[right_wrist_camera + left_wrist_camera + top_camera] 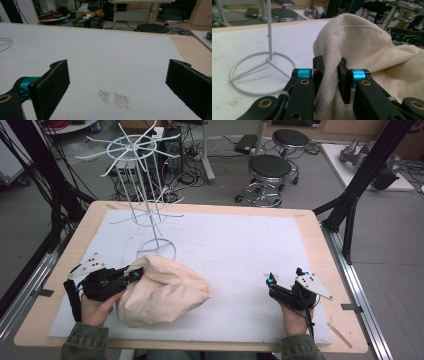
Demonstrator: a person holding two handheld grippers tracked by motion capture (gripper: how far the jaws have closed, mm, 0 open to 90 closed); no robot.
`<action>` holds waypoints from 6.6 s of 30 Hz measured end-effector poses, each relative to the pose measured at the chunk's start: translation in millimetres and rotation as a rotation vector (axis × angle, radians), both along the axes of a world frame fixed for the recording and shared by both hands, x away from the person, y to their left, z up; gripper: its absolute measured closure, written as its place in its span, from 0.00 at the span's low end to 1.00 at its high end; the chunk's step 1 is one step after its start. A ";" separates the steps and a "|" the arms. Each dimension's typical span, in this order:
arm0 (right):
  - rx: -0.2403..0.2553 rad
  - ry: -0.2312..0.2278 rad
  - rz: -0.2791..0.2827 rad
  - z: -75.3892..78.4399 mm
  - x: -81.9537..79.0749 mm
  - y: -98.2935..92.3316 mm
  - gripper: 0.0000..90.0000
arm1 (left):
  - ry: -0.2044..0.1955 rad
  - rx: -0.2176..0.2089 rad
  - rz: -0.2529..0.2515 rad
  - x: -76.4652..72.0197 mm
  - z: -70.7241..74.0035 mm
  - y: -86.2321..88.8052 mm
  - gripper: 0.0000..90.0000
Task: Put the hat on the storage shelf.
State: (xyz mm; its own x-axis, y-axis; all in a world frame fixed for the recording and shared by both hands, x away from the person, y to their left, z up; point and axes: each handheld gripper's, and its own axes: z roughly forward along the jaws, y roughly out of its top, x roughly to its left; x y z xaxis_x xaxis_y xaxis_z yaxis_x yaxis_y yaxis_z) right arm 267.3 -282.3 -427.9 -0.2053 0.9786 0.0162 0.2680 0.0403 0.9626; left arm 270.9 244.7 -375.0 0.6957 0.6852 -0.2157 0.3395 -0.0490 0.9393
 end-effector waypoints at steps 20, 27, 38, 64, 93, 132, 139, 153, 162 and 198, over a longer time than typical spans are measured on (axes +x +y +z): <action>-0.009 -0.004 0.004 0.0 0.0 1.7 0.05 | -0.190 -0.107 -0.100 -25.8 67.1 -1.3 0.87; -0.008 -0.006 0.002 0.3 0.2 1.2 0.05 | -0.250 -0.119 -0.091 -24.7 96.6 1.7 0.87; -0.003 -0.005 0.006 0.2 0.2 1.9 0.05 | -0.355 -0.127 -0.087 -33.0 147.9 -2.8 0.87; 0.000 0.003 0.026 -0.3 0.7 3.7 0.05 | -0.527 -0.282 0.022 -29.6 236.1 15.5 0.87; 0.006 -0.003 0.028 -0.3 1.7 2.3 0.05 | -0.556 -0.346 0.122 9.4 270.0 15.1 0.87; 0.018 0.013 0.038 -0.5 1.8 2.0 0.05 | -0.655 -0.122 0.363 29.3 196.9 10.7 0.85; 0.017 -0.001 0.037 -0.2 1.6 2.1 0.05 | -0.680 -0.157 0.375 19.2 175.4 12.4 0.81; 0.008 -0.005 0.038 0.0 1.3 2.7 0.05 | -0.675 -0.205 0.366 7.8 158.3 11.9 0.63; 0.011 0.005 0.038 -0.1 1.5 2.8 0.05 | -0.656 -0.150 0.376 9.4 149.9 6.5 0.60; -0.001 -0.005 0.035 0.4 0.5 3.5 0.05 | -0.576 -0.165 0.490 -11.6 139.7 24.4 0.28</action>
State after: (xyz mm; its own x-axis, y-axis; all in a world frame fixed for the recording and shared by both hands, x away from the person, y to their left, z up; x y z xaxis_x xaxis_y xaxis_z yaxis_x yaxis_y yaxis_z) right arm 267.8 -278.8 -427.5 -0.2395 0.9708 0.0139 0.2614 0.0507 0.9639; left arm 259.3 269.1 -235.4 0.3550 0.9341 -0.0375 -0.2577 0.1364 0.9565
